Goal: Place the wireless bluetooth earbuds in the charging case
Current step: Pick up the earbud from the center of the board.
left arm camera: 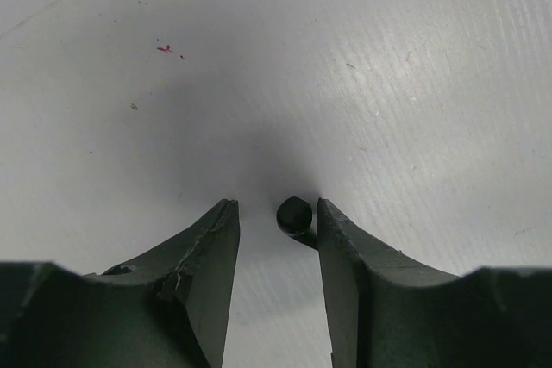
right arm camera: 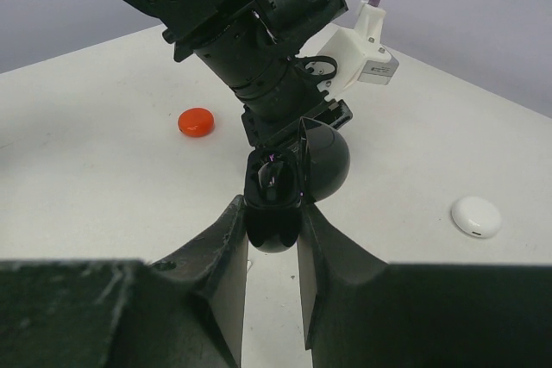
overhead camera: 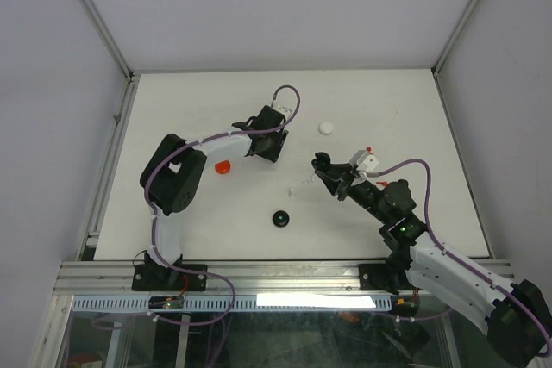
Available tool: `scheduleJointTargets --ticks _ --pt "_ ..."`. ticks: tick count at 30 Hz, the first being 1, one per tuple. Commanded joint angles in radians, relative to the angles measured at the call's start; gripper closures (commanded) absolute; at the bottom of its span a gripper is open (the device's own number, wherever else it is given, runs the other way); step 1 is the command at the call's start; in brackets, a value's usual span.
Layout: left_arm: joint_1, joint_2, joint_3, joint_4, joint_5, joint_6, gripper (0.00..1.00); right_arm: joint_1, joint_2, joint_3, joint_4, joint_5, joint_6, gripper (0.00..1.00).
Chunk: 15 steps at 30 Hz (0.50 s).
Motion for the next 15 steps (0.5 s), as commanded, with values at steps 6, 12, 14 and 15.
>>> scheduleJointTargets --ticks 6,12,14,15 --pt "0.001 0.037 0.06 -0.048 0.027 0.041 0.64 -0.002 0.001 0.0 0.059 0.004 -0.017 1.0" --pt "0.001 0.045 0.074 -0.083 0.049 0.026 0.68 -0.002 -0.004 0.0 0.057 0.002 -0.016 1.0" --pt "-0.002 0.044 0.073 -0.091 0.06 0.025 0.69 -0.002 -0.002 0.0 0.058 -0.001 -0.014 1.0" --pt "-0.002 0.043 0.072 -0.096 0.064 0.025 0.7 -0.002 -0.001 0.0 0.058 -0.003 -0.013 1.0"
